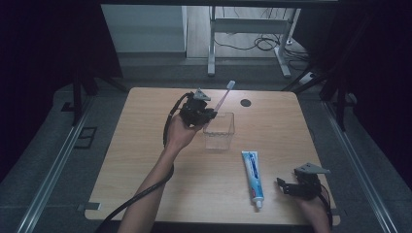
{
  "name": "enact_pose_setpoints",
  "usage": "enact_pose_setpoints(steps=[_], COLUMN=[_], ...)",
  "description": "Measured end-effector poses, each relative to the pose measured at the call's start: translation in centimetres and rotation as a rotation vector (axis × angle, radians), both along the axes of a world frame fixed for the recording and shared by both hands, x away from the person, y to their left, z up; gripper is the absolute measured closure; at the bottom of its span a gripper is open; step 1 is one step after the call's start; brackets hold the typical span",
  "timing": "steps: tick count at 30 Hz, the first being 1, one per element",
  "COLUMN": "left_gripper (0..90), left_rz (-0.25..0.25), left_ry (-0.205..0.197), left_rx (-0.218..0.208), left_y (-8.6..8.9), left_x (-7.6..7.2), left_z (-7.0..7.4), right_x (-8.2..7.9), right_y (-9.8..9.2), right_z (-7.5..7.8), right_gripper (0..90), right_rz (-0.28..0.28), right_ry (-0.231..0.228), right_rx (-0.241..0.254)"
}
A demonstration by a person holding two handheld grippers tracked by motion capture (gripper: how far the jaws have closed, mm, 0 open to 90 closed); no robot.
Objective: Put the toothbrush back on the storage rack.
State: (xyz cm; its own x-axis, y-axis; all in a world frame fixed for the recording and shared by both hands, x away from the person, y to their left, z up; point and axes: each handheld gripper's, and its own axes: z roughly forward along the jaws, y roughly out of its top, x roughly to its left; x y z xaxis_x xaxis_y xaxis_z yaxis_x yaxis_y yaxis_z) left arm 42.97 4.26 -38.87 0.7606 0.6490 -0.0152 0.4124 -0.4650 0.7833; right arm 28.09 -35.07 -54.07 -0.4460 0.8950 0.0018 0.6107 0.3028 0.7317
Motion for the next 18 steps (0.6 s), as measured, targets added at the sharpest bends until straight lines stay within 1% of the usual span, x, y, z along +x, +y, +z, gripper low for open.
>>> enact_pose_setpoints(steps=[6, 12, 18], left_gripper=[79.2, 79.2, 79.1], left_rz=[0.013, 0.025, 0.03], left_ry=[-0.007, 0.003, 0.017], left_rx=[-0.004, -0.007, 0.016], left_y=[-0.6, -1.1, -1.6], left_x=[0.6, 1.1, 1.5], left_z=[-0.8, -1.8, -2.9], right_x=[0.0, 0.0, 0.0], right_y=[0.0, 0.0, 0.0], right_z=[0.0, 0.0, 0.0], right_gripper=[16.2, 16.2, 16.1], right_rz=[0.0, 0.001, 0.001], right_ry=[-0.001, -0.001, 0.0], right_rx=[0.0, -0.001, 0.0])
